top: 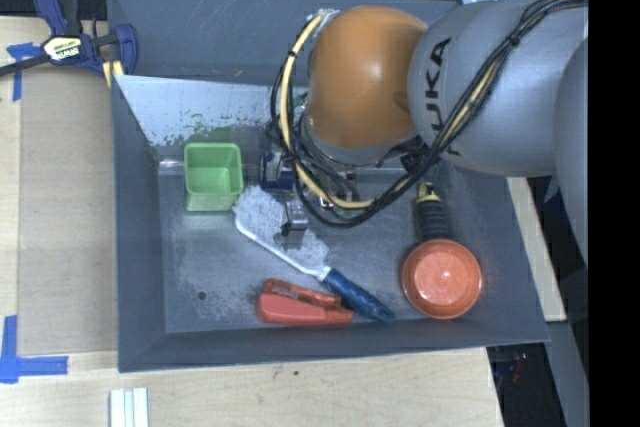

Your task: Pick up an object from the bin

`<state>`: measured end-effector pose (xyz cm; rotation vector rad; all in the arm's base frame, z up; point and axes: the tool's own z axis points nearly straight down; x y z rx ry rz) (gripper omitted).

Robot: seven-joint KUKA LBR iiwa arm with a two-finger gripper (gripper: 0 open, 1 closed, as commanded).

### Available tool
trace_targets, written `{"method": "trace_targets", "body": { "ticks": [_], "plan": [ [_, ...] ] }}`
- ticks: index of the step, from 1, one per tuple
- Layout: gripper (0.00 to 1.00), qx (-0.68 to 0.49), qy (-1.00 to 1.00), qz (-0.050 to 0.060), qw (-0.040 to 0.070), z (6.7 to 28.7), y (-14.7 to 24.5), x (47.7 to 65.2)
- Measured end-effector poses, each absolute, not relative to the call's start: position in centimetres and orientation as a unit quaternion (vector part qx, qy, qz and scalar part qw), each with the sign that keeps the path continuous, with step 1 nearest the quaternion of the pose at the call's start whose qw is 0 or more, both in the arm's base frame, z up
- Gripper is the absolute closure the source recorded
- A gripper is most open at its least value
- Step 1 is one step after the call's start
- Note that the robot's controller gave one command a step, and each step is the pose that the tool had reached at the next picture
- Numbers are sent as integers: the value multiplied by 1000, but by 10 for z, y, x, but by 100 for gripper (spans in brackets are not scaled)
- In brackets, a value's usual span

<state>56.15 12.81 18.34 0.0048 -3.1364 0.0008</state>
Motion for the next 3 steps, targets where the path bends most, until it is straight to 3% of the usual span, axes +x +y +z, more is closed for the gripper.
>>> {"method": "trace_targets", "body": {
  "ticks": [1, 2, 3],
  "plan": [
    [0, 0, -1000, 0, -2, 188, 127, 563],
    [0, -113, -994, -4, 0, 82, 120, 585],
    [0, -113, -994, -2, -1, 101, 120, 580]
  ]
}}
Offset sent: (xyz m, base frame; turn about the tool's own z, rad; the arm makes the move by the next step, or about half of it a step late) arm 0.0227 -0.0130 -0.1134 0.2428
